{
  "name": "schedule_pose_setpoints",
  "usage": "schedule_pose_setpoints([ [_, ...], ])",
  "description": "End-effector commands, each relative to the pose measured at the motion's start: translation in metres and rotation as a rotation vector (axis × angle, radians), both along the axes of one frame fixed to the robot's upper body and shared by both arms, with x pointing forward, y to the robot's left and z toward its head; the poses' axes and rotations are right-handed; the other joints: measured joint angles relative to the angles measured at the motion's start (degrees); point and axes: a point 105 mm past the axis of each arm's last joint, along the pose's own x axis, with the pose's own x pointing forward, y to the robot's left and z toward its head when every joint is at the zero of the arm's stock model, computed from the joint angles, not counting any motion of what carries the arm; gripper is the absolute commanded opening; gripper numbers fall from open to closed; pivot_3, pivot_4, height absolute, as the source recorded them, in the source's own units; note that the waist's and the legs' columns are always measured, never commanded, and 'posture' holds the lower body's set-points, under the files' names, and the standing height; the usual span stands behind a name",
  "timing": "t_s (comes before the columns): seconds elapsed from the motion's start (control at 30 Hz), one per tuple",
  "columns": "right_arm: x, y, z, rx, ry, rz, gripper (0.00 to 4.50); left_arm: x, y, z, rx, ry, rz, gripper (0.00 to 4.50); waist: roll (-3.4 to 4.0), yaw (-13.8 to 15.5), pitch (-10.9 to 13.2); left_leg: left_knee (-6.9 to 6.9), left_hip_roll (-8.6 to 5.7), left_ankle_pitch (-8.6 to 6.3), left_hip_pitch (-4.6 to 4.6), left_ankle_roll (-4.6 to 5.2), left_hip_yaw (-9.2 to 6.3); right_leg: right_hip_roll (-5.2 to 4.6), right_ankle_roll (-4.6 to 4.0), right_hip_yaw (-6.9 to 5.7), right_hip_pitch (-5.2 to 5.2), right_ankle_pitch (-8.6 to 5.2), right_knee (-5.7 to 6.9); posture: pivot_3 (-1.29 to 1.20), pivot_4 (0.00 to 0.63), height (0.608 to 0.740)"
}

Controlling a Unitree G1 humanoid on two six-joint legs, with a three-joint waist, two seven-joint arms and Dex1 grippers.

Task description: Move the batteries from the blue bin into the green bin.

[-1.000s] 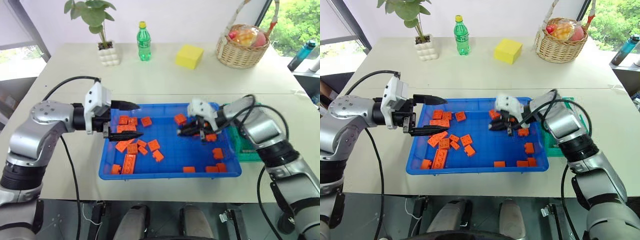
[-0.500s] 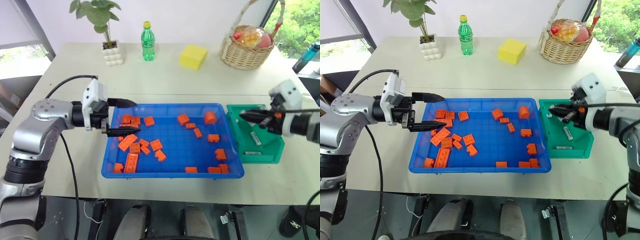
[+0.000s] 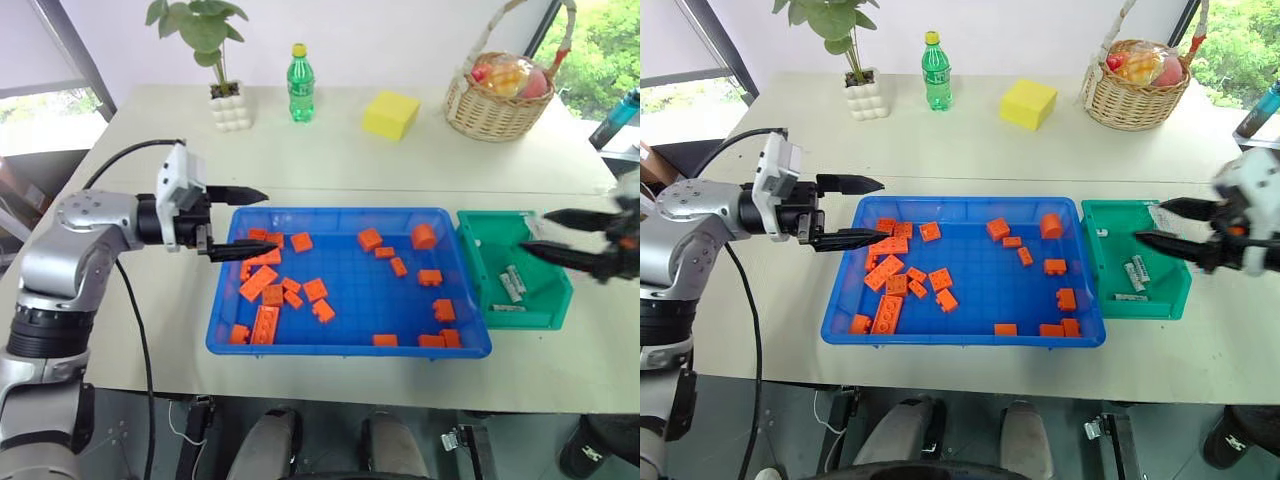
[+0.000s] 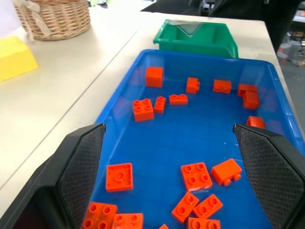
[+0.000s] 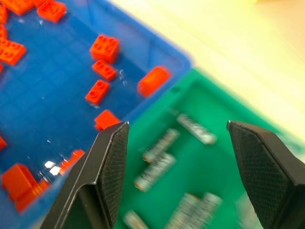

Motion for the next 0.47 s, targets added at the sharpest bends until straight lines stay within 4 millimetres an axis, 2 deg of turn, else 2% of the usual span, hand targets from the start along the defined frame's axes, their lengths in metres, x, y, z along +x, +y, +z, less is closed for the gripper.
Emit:
schedule_pose_setpoints([
  [0.03,-0.018,-0.028,0.012,-0.079,-0.024,0.024,3.34,-0.005,0.013,0.018,-0.013,-0.042,0.028,4.50,0.00,-0.11,0.00,-0.01,0.00,0.00,0.01,0.00,0.01,0.00,0.00,0.00,0.00,0.00,0.00,0.00,0.150,0.733],
  [0.23,-0.019,-0.037,0.018,-0.048,-0.023,0.034,3.34,-0.009,0.026,0.029,-0.018,-0.051,0.068,4.50,0.02,-0.50,0.00,-0.01,0.05,0.00,0.06,0.00,0.11,-0.01,0.01,0.01,0.00,0.00,-0.03,0.00,0.150,0.733],
  [0.47,-0.010,-0.034,0.005,-0.024,-0.019,0.047,3.34,-0.014,0.035,0.035,-0.003,-0.063,0.091,4.50,0.02,-0.27,0.00,-0.01,0.05,0.00,0.06,0.00,0.11,-0.03,0.01,0.01,0.00,-0.01,-0.05,0.00,0.150,0.733],
])
